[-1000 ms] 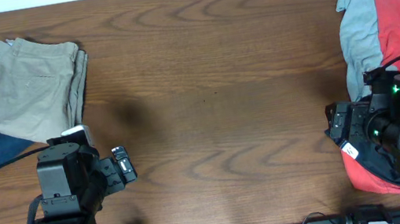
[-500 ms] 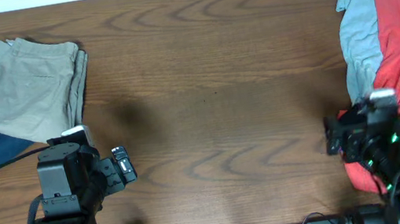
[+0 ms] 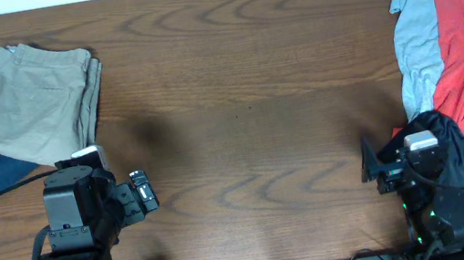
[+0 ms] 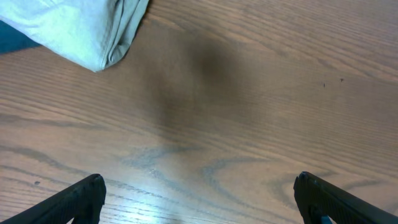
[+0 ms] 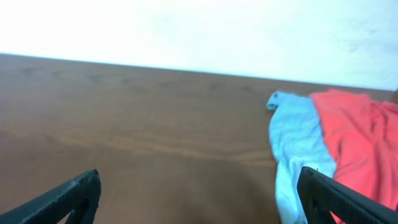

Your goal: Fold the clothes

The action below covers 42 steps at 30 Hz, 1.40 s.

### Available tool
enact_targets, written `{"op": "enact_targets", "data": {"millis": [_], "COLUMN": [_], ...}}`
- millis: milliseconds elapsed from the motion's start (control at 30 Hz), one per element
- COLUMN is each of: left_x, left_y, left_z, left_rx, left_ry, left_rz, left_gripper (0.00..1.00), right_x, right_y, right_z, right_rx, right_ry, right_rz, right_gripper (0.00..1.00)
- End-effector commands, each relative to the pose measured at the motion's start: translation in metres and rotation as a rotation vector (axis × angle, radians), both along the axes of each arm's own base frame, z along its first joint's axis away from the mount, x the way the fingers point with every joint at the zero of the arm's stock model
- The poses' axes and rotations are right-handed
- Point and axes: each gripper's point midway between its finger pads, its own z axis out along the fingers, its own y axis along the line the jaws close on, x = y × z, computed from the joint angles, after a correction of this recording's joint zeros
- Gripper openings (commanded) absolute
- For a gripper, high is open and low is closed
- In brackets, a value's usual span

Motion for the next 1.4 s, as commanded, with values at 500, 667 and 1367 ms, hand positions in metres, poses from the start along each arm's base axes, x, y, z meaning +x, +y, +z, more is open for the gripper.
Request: {"op": "enact_targets", "data": {"millis": [500,667,1367], "left_x": [0.000,0.000,0.000], "left_y": [0.002,0.002,0.002], "left_z": [-0.002,-0.002,-0.002], "left_rx": [0.001,0.001,0.001], "left_ry": [0.003,0.003,0.003], "left_rz": [0.019,0.019,0.019], "left_gripper": [0.98,0.98,0.98], "right_x": [0.010,0.010,0.010], "right_y": [-0.001,-0.001,-0.001], "right_z": [-0.012,-0.012,-0.012], "right_rx": [-0.050,-0.050,-0.050], "right_ry": [-0.080,-0.081,-0.080], "right_rz": [-0.010,-0.010,-0.010], "right_gripper": [0.99,0.99,0.99]}}
